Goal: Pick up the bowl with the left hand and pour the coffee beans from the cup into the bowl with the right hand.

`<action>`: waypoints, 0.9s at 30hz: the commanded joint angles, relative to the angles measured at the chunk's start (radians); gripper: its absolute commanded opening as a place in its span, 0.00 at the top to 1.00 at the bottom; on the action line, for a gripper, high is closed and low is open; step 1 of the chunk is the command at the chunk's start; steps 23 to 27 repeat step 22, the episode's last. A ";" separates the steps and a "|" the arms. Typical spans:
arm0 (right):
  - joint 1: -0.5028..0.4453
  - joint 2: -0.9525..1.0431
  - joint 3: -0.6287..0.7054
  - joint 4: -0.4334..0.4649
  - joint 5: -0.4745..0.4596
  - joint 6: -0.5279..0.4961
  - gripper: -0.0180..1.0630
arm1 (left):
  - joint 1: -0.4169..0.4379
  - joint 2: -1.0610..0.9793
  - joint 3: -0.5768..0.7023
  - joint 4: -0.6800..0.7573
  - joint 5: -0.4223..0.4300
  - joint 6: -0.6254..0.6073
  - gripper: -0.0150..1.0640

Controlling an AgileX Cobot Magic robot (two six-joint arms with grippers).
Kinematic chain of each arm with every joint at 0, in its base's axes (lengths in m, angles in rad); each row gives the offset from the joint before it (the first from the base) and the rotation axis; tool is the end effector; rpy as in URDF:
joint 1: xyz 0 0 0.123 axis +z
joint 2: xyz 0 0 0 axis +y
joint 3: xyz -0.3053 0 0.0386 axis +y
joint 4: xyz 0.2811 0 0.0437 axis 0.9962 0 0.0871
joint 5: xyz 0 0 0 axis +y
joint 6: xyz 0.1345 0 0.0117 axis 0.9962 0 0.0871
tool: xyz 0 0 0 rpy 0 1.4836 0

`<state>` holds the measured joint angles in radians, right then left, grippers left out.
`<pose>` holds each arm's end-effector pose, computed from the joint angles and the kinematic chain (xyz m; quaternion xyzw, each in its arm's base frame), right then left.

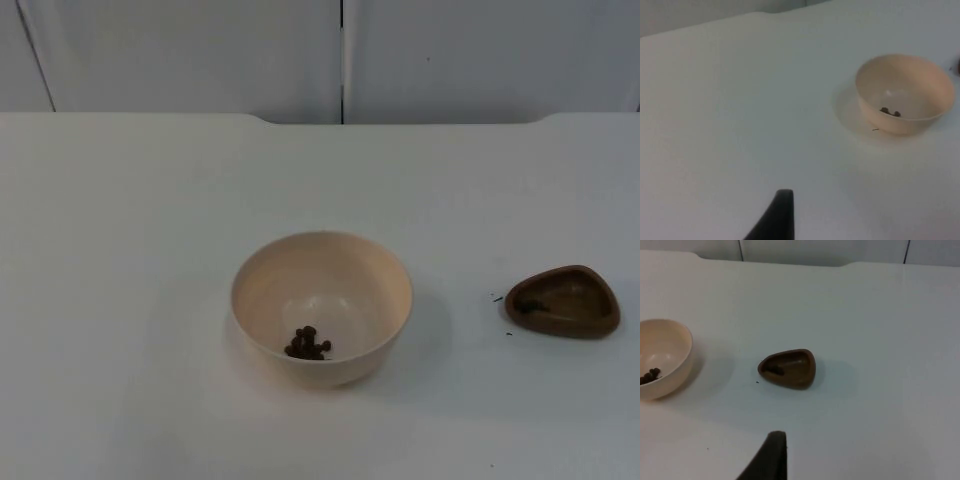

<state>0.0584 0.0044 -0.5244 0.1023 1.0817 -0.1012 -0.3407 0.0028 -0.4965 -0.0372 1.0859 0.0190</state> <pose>0.0360 0.0143 0.2793 -0.0710 0.8494 0.0399 0.5214 0.0359 -0.0175 0.2688 0.1549 0.8471 -0.0997 0.4984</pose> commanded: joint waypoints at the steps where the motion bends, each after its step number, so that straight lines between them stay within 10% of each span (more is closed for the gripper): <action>1: -0.005 -0.004 0.008 -0.011 -0.001 0.000 0.01 | 0.054 -0.003 0.003 0.001 -0.011 -0.004 0.01; 12: -0.005 -0.004 0.008 -0.096 -0.003 0.113 0.01 | 0.308 -0.003 0.003 0.001 -0.011 -0.004 0.01; 27: -0.005 -0.004 0.009 -0.102 -0.003 0.108 0.01 | 0.386 -0.003 0.003 0.001 -0.011 -0.004 0.01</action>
